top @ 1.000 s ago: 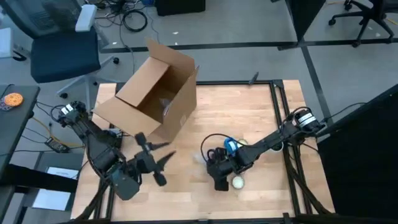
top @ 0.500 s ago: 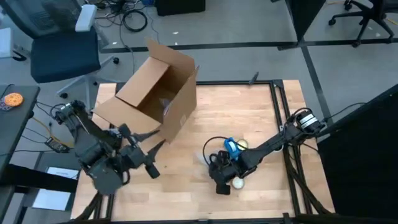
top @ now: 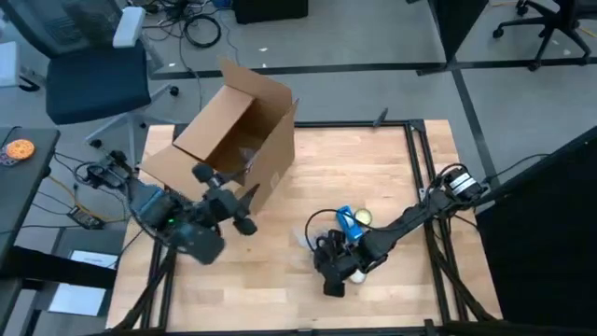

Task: Wrap mug
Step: Put the bubble-wrapped mug into the box

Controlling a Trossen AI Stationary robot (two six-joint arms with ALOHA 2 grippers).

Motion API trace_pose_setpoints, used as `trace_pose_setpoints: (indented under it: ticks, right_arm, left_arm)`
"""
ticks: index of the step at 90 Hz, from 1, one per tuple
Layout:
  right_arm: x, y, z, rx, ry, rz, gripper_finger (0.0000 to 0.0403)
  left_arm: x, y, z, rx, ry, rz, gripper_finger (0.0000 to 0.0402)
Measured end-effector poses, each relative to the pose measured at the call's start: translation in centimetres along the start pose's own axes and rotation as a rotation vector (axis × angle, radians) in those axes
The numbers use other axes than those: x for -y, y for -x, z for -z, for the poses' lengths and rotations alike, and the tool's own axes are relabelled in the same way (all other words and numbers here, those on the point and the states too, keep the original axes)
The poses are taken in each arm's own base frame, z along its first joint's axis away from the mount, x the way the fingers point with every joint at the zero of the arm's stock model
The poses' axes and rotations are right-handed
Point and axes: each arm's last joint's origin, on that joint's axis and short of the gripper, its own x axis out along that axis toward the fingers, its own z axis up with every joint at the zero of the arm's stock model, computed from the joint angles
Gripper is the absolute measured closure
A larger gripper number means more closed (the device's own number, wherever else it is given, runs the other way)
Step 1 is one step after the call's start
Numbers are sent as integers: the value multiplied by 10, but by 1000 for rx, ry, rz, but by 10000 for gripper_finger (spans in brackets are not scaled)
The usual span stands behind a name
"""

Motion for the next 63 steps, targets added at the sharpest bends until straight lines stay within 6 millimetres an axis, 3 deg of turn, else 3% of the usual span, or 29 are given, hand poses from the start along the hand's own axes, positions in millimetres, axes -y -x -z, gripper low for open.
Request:
trace_pose_setpoints:
  ticks: [17,37,50,63]
  right_arm:
    - [-1,0,0,4,-15,-7,397]
    - [-3,3,-2,2,-4,-24,397]
    - [-11,19,-14,18,28,-63,397]
    - [-25,49,-31,79,107,-96,397]
  left_arm:
    - [-8,-20,4,-48,95,-65,139]
    - [-3,-46,12,-192,141,33,144]
    - [11,-59,20,-250,60,25,194]
    - [28,-65,26,-288,-9,60,310]
